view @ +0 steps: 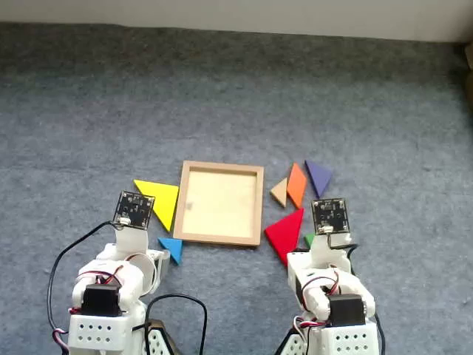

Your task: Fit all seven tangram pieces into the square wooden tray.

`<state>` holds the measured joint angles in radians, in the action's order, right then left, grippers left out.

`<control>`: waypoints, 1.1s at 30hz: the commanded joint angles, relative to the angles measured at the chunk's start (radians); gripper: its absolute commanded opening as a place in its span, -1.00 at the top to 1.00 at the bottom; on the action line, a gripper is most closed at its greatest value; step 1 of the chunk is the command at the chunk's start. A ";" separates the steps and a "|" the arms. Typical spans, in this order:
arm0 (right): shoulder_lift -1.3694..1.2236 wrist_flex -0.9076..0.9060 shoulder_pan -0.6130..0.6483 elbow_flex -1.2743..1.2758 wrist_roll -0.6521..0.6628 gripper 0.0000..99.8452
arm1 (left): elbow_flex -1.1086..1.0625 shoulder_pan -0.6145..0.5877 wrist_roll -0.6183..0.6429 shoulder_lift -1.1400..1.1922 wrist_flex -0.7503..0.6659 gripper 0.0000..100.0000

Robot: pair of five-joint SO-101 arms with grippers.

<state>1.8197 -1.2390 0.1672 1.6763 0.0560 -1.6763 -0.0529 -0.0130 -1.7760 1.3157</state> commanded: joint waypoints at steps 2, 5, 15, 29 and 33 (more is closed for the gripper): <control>0.010 -0.004 0.005 0.097 0.000 0.99 | -0.019 -0.001 0.011 -0.039 0.006 0.59; 0.010 -0.004 0.005 0.097 0.000 0.99 | -0.019 -0.001 0.011 -0.039 0.006 0.59; 0.012 -0.004 0.010 0.097 -0.005 0.99 | -0.019 -0.001 0.011 -0.039 0.006 0.59; 0.004 -0.001 -0.084 -0.168 0.068 0.99 | -0.019 -0.001 0.011 -0.039 0.006 0.59; -0.004 -0.054 -0.090 -0.380 -0.012 0.99 | -0.019 -0.001 0.011 -0.039 0.006 0.59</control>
<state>1.8290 -1.2528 0.0997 1.5275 0.1020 -1.6763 -0.0529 -0.0130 -1.7760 1.3157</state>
